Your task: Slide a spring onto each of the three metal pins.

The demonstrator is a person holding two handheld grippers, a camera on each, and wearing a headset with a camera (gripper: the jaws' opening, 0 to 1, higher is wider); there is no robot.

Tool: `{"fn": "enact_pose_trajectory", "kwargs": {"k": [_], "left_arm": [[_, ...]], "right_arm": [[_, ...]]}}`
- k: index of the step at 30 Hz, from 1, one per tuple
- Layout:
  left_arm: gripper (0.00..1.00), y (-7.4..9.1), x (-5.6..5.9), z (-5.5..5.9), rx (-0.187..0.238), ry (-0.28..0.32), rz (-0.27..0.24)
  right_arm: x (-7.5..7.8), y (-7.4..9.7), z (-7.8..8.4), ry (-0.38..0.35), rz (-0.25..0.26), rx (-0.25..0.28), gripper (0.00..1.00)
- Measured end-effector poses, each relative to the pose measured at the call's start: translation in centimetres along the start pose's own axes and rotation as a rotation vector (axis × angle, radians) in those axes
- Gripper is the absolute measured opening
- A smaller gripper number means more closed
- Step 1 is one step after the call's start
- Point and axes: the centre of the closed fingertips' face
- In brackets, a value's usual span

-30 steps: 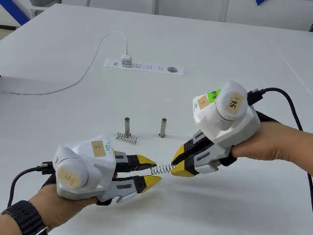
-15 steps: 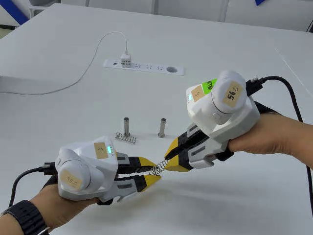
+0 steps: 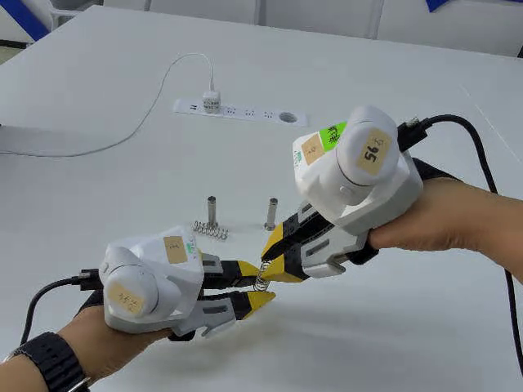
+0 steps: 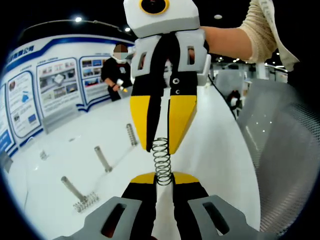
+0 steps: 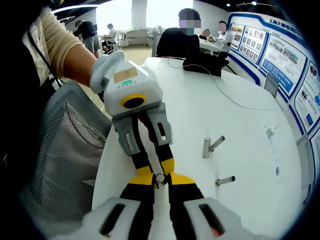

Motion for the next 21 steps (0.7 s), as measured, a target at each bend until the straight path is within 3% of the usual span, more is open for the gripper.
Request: {"fn": "enact_pose_trajectory", "kwargs": {"k": [4, 6, 21], "left_arm": [[0.11, -0.1, 0.1, 0.1, 0.000, 0.007, 0.000], [0.11, -0.1, 0.0, 0.1, 0.001, 0.008, -0.002], [0.11, -0.2, 0.1, -0.8, 0.025, 0.011, -0.002]], "right_arm": [[-0.1, -0.1, 0.4, -0.030, -0.020, -0.012, 0.13], [0.1, -0.3, 0.5, -0.036, -0.017, -0.014, 0.18], [0.1, -1.0, 1.1, -0.048, -0.050, -0.057, 0.15]]}}
Point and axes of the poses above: the centre of the closed fingertips' face, and the gripper's own axes: y roughly backward along the fingers, x roughly to its right, z roughly out of its underside, and after that the axes turned 14 degrees about -z, right-handed
